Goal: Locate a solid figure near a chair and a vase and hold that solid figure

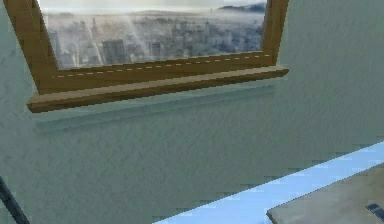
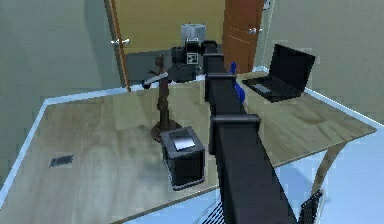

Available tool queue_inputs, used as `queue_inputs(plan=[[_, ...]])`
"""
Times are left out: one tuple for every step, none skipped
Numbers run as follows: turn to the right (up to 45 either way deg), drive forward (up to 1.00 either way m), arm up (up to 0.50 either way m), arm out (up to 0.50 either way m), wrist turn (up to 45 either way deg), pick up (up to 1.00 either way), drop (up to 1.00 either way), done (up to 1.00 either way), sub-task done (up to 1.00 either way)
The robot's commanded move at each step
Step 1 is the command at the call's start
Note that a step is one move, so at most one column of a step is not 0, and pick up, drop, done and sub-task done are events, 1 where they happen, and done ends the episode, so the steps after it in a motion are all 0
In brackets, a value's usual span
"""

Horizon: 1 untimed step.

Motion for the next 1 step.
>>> queue_inputs(plan=[[0.0,0.0,0.0,0.0,0.0,0.0,0.0,1.0,0.0]])
